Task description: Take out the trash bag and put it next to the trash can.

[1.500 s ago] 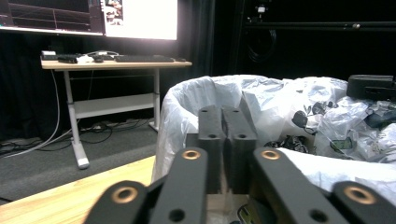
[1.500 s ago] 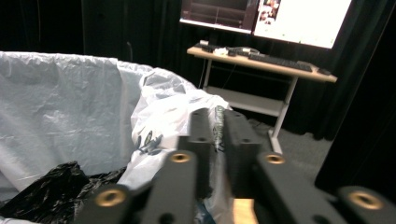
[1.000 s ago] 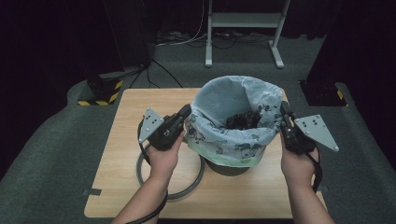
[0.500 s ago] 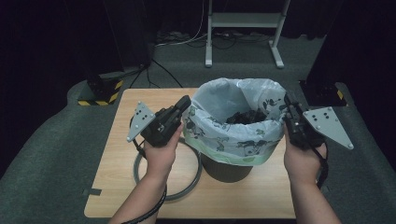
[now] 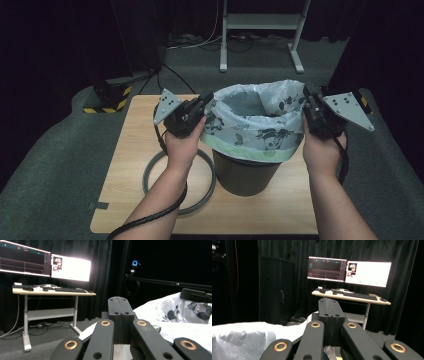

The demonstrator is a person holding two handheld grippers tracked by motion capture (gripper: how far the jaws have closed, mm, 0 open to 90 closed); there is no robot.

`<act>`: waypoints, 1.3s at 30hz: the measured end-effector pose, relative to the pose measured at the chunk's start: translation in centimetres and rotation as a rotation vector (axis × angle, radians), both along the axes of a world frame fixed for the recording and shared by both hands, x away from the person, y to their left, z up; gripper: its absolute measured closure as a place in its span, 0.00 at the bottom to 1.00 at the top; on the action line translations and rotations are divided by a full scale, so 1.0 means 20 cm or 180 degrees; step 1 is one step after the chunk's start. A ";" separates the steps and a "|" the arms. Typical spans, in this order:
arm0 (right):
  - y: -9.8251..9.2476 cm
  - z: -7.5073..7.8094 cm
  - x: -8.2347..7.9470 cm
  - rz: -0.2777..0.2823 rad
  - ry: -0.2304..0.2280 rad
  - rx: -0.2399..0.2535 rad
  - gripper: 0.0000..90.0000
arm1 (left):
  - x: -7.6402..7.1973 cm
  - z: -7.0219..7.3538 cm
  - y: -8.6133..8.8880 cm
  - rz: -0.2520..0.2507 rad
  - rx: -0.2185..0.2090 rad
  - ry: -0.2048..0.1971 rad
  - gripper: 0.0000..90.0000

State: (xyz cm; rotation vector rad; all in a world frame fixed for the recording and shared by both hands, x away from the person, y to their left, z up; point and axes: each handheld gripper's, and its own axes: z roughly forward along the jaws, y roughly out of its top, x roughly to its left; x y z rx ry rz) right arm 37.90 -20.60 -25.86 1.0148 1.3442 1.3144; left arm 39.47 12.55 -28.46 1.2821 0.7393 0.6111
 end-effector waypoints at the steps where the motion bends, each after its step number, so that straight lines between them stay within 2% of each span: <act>1: 0.00 0.01 0.00 0.0001 -0.0016 0.0006 1.00 | 0.00 0.02 0.00 0.0001 0.0006 -0.0026 1.00; 4: -0.01 0.07 0.00 0.0004 -0.0102 0.0014 1.00 | -0.01 0.09 -0.02 -0.0018 -0.0024 -0.0123 1.00; 7: -0.02 0.12 -0.04 0.0028 -0.0211 0.0056 1.00 | -0.07 0.13 -0.02 -0.0063 -0.0049 -0.0272 1.00; 10: -0.04 0.15 -0.13 0.0091 -0.0352 0.0090 1.00 | -0.16 0.14 0.01 -0.0094 -0.0046 -0.0397 1.00; 12: -0.04 0.14 -0.20 0.0145 -0.0419 0.0092 1.00 | -0.22 0.12 0.04 -0.0094 -0.0064 -0.0424 1.00; 14: -0.03 0.11 -0.27 0.0178 -0.0472 0.0106 1.00 | -0.27 0.09 0.07 -0.0080 -0.0018 -0.0403 1.00; 16: -0.02 0.09 -0.34 0.0185 -0.0500 0.0143 1.00 | -0.32 0.05 0.09 -0.0043 0.0085 -0.0375 1.00; 21: 0.03 0.02 -0.45 0.0183 -0.0567 0.0196 1.00 | -0.39 -0.04 0.17 -0.0001 0.0033 -0.0213 1.00; 26: 0.14 0.02 -0.48 0.0224 -0.0601 0.0226 1.00 | -0.40 -0.09 0.20 -0.0008 -0.0071 -0.0146 1.00; 34: 0.43 0.06 -0.51 0.0435 -0.0596 -0.0040 1.00 | -0.36 -0.14 0.18 -0.0077 0.0024 -0.0054 1.00; 39: 0.60 0.01 -0.54 0.0609 -0.0561 -0.0202 1.00 | -0.34 -0.16 0.17 -0.0152 0.0052 0.0014 1.00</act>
